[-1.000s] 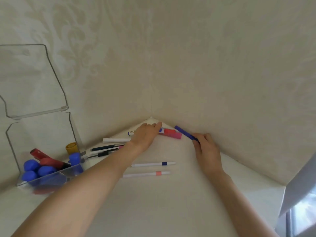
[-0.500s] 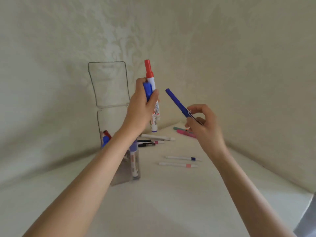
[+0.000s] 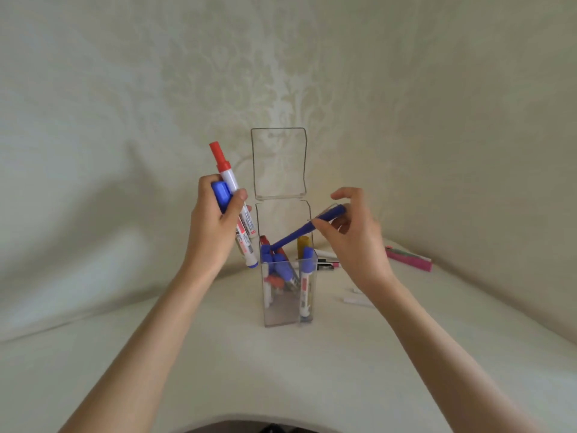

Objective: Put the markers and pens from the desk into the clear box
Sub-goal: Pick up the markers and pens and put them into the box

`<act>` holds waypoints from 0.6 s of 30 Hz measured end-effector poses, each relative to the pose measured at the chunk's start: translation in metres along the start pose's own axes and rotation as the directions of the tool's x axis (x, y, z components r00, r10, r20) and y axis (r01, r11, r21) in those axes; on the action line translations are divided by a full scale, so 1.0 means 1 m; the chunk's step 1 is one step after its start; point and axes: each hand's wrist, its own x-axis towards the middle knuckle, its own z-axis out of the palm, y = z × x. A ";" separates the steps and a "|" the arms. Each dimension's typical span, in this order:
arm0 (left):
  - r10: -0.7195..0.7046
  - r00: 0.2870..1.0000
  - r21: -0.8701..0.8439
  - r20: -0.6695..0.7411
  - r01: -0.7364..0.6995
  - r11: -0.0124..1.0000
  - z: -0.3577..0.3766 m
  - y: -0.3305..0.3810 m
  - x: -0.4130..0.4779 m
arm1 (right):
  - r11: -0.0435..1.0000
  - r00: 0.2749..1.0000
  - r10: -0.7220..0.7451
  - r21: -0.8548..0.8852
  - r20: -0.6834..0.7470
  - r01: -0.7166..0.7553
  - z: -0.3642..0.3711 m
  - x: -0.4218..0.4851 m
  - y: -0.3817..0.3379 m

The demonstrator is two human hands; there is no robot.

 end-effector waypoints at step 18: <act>0.015 1.000 -0.139 -0.007 -0.016 0.990 0.029 -0.002 -0.015 | 0.681 0.849 -0.278 -0.532 0.449 0.504 0.030 0.013 0.038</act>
